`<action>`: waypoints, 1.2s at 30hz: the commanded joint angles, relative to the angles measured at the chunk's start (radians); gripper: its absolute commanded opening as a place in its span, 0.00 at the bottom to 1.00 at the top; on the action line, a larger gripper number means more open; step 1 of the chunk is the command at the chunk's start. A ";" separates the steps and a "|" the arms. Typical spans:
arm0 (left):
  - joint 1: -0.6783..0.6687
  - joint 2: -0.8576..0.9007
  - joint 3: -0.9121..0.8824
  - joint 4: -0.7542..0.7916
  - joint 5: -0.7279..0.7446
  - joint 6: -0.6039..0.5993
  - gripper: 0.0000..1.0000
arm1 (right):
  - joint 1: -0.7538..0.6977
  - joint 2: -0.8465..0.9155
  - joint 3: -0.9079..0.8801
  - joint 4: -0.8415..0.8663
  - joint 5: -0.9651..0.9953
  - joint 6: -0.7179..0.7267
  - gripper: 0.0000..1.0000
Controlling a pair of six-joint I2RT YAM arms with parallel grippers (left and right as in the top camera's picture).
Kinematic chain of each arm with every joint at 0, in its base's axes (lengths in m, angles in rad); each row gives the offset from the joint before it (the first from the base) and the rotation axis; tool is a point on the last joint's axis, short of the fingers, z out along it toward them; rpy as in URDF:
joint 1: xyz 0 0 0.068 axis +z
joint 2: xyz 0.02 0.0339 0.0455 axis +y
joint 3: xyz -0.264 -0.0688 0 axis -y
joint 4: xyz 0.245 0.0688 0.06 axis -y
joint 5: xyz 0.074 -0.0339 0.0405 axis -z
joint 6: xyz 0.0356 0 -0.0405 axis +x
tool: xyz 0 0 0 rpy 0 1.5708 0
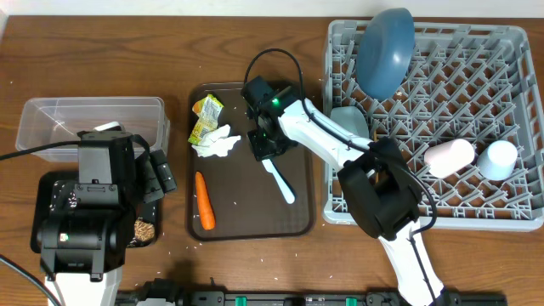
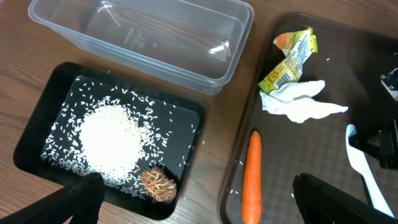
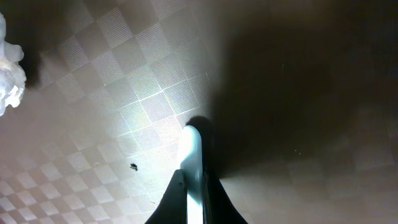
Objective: Sort waste into correct bins and load items into the dishwasher rack
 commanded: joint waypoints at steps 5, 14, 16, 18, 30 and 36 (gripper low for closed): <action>0.002 0.000 0.014 -0.003 -0.016 -0.005 0.98 | 0.007 0.043 -0.038 -0.006 0.007 0.007 0.01; 0.002 0.000 0.014 -0.003 -0.016 -0.005 0.98 | 0.008 0.042 -0.037 -0.021 -0.040 0.011 0.01; 0.002 0.000 0.014 -0.003 -0.016 -0.005 0.98 | 0.008 0.042 -0.036 -0.025 -0.039 0.015 0.01; 0.002 0.000 0.014 -0.003 -0.016 -0.005 0.98 | 0.008 0.042 -0.032 -0.031 -0.036 0.015 0.01; 0.002 0.000 0.014 -0.003 -0.016 -0.005 0.98 | 0.060 0.042 0.037 -0.132 0.246 0.026 0.01; 0.002 0.000 0.014 -0.003 -0.016 -0.005 0.98 | 0.101 0.042 0.042 -0.138 0.354 0.025 0.01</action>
